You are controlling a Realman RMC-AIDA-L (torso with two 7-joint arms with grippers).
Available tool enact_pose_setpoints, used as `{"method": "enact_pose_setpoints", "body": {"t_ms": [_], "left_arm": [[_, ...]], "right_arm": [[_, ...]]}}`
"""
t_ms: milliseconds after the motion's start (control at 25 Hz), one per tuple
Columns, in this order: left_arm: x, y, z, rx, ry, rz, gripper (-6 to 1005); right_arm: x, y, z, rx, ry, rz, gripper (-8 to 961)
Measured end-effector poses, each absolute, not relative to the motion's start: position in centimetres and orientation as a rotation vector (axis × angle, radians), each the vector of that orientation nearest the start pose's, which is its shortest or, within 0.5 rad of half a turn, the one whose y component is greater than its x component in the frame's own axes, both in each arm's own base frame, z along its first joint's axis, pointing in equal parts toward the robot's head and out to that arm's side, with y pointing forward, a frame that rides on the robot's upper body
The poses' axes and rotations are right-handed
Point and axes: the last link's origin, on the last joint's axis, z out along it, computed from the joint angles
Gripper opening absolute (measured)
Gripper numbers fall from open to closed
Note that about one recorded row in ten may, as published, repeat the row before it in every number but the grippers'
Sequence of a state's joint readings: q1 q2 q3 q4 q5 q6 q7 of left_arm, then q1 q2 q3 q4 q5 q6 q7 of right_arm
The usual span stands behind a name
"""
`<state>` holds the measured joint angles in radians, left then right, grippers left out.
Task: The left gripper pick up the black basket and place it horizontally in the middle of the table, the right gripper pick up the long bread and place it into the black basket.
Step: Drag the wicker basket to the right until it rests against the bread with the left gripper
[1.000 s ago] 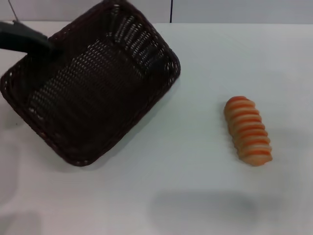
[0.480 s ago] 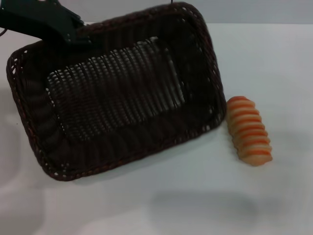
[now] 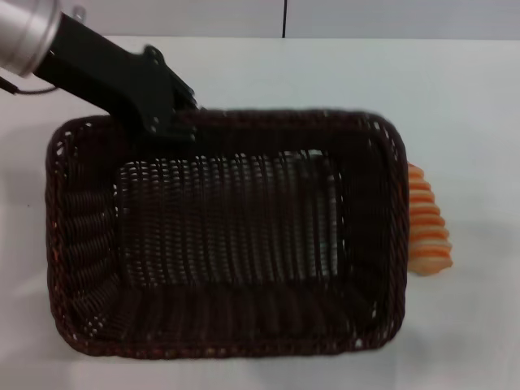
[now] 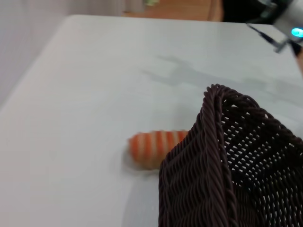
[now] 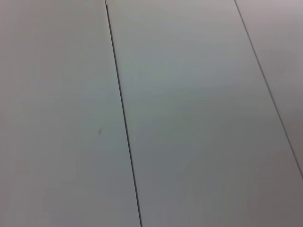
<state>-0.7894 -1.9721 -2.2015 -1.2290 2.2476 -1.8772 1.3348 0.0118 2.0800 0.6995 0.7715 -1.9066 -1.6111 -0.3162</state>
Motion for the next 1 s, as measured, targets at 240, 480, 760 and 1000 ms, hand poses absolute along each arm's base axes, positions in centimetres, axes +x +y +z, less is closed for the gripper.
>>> {"method": "enact_pose_setpoints", "body": {"t_ms": [240,480,760,1000], "left_arm": [[-13.1,36.6,5.5,-3.119,-0.064,0.085,180],[-13.0,36.3,4.6,-3.143,-0.055,0.122,180],[-13.1,36.0,3.4,-3.141,-0.028,0.166,198],[-12.7,37.6,4.1,-3.013,-0.032,0.068,422]], "right_arm": [[29.7,21.7,2.0,-0.951,0.432,0.813,776],[29.6,21.5,2.0,-0.95,0.426,0.82,775],[29.5,20.9,2.0,-0.941,0.414,0.826,774],[29.3,20.7,1.8,-0.951,0.416,0.83,773]]}}
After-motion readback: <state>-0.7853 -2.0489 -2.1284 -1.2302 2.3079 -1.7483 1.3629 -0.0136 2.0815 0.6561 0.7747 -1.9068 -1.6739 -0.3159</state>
